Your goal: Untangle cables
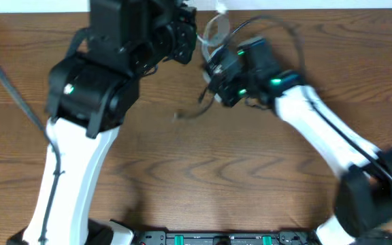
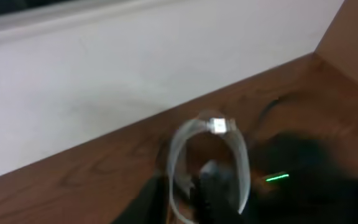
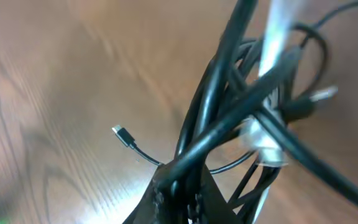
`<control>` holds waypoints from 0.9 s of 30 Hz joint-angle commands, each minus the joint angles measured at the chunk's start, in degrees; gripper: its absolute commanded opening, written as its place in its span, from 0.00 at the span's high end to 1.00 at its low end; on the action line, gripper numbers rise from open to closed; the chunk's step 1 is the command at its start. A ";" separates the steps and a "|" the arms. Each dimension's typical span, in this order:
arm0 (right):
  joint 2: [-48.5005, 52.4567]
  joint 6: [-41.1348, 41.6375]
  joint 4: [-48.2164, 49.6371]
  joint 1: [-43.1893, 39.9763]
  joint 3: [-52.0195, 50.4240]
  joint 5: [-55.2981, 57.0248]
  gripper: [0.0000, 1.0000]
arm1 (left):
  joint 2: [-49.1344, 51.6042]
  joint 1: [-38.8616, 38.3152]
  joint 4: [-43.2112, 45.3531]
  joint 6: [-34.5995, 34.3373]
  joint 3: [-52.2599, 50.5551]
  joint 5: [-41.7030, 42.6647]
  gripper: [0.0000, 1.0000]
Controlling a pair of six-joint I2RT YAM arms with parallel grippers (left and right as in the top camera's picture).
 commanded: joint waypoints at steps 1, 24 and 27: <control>-7.72 -1.44 -2.03 -2.36 0.48 1.92 0.99 | 2.71 -0.13 -0.09 0.85 0.79 -0.48 0.59; -21.09 -5.31 -6.97 -6.64 0.48 0.24 0.99 | 9.42 2.19 -0.59 5.38 0.61 13.49 0.40; -23.89 -6.71 -6.73 -8.00 0.48 -3.06 0.99 | 11.08 2.58 -0.48 7.50 0.61 18.32 0.40</control>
